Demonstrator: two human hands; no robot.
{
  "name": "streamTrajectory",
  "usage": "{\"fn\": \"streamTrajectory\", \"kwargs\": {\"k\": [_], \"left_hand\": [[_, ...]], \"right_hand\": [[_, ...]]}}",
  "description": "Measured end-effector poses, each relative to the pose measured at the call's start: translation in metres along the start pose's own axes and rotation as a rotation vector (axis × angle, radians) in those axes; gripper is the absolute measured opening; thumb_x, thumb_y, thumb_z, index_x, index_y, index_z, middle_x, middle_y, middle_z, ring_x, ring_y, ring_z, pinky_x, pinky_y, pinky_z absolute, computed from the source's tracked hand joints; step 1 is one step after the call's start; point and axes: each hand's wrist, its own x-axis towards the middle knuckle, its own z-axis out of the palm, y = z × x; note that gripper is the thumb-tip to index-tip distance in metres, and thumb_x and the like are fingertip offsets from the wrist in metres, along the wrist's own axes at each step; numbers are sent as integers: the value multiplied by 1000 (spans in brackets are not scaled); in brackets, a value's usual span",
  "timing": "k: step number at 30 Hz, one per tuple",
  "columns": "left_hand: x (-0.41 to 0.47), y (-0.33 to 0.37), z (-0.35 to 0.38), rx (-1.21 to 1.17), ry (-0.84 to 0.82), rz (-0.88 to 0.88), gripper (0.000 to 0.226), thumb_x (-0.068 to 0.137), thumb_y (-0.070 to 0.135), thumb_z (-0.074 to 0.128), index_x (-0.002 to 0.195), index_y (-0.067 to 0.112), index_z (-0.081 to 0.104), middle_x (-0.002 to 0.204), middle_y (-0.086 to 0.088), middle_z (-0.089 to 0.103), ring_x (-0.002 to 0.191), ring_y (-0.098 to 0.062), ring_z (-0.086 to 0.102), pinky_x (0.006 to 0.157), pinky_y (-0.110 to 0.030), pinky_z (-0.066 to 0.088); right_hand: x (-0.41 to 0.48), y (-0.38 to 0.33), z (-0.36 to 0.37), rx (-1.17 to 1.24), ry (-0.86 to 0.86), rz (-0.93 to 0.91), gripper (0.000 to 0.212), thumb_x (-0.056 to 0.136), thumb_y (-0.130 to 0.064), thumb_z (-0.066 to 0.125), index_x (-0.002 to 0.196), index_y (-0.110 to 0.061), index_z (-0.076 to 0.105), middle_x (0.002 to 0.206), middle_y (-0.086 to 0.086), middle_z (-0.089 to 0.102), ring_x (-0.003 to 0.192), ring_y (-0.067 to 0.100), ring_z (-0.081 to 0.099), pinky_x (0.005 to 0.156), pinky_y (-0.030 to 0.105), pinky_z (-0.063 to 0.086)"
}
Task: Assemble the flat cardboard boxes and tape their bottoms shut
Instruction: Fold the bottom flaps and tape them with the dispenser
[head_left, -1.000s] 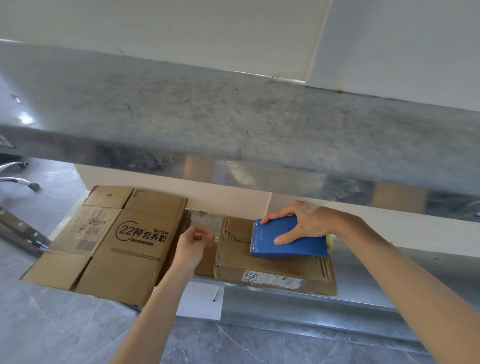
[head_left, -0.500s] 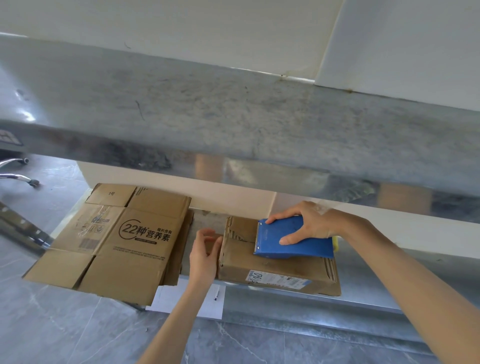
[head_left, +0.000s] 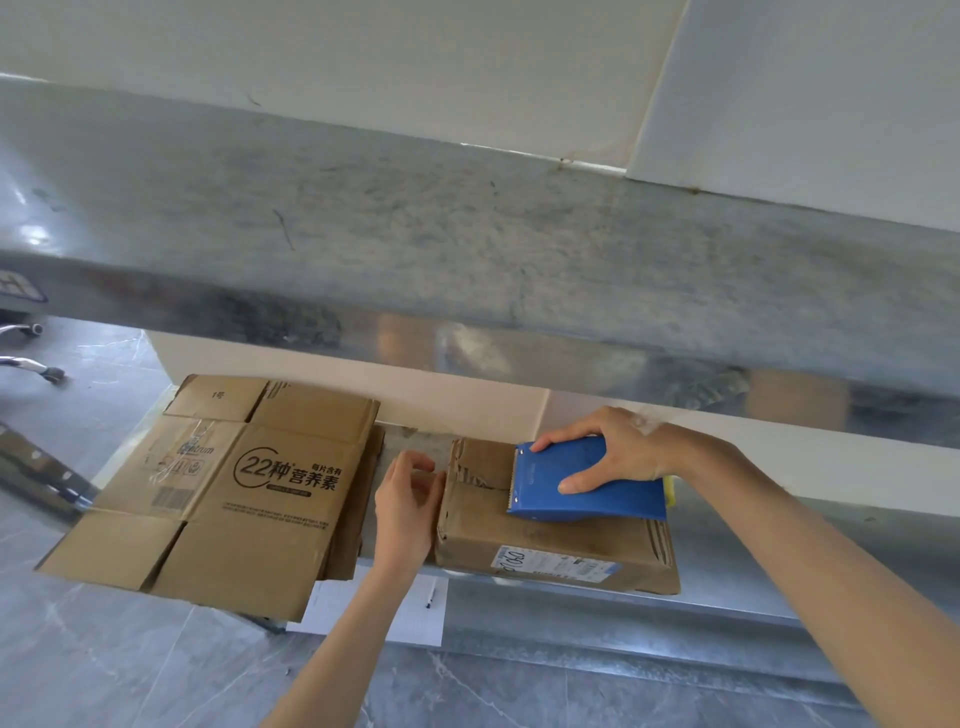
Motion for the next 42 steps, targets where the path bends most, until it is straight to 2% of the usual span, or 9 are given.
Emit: {"fn": "streamTrajectory", "kwargs": {"k": [4, 8, 12, 16, 22, 26, 30, 37, 42], "left_hand": [[1, -4, 3, 20, 2, -15, 21, 89, 10, 69, 86, 25, 56, 77, 5, 64, 67, -5, 60, 63, -22, 51], [-2, -13, -1, -21, -69, -114, 16, 88, 0, 64, 88, 15, 59, 82, -6, 64, 71, -20, 58, 72, -47, 54], [0, 3, -11, 38, -10, 36, 30, 83, 3, 73, 91, 27, 57, 89, 11, 64, 79, -6, 63, 73, -27, 54], [5, 31, -7, 4, 37, 201, 25, 85, 8, 72, 100, 25, 61, 99, 12, 63, 88, -3, 61, 76, -25, 51], [-12, 29, 10, 111, -205, 238, 38, 92, 13, 66, 129, 17, 60, 146, 6, 48, 134, -8, 44, 105, -5, 27], [-7, 31, 12, 241, -232, 312, 44, 96, 16, 60, 139, 21, 54, 155, 11, 36, 148, -4, 15, 115, -26, 26], [-10, 40, 22, 339, -271, 352, 45, 99, 20, 51, 145, 23, 48, 158, 10, 32, 149, -5, 9, 123, -34, 15], [-13, 36, 26, 435, -235, 357, 46, 96, 28, 56, 142, 28, 52, 154, 14, 38, 149, -5, 18, 100, -35, 50], [-12, 35, 26, 477, -226, 372, 45, 99, 34, 52, 144, 28, 50, 156, 14, 35, 148, -2, 14, 95, -29, 49]], "right_hand": [[1, 0, 0, -12, 1, 8, 50, 72, -63, 76, 117, -69, 54, 125, -36, 52, 109, 1, 56, 97, 35, 50], [1, 0, 0, -12, 1, 10, 54, 67, -69, 74, 117, -69, 54, 124, -35, 53, 108, 2, 58, 96, 36, 51], [1, 0, 1, 22, 11, 5, 56, 64, -70, 75, 117, -67, 56, 121, -44, 51, 111, 0, 56, 98, 36, 50], [1, -1, 1, 36, 14, 8, 52, 67, -65, 77, 115, -67, 57, 129, -34, 52, 113, 5, 56, 99, 38, 50], [0, -4, 0, 25, 12, 29, 48, 72, -61, 78, 114, -68, 57, 129, -29, 53, 113, 7, 57, 99, 39, 50], [1, -7, -2, 27, -3, 34, 51, 68, -66, 77, 115, -67, 57, 127, -31, 53, 113, 7, 57, 100, 39, 50], [3, -7, -1, 11, -1, 29, 54, 65, -71, 74, 116, -68, 56, 129, -31, 52, 114, 8, 56, 101, 39, 49], [-3, -6, 1, 22, 31, 31, 49, 73, -61, 78, 116, -68, 56, 128, -28, 55, 111, 6, 57, 98, 35, 51], [-10, -6, 1, 32, 31, -24, 46, 78, -56, 77, 118, -65, 56, 107, -51, 52, 96, -13, 57, 72, 7, 45]]}}
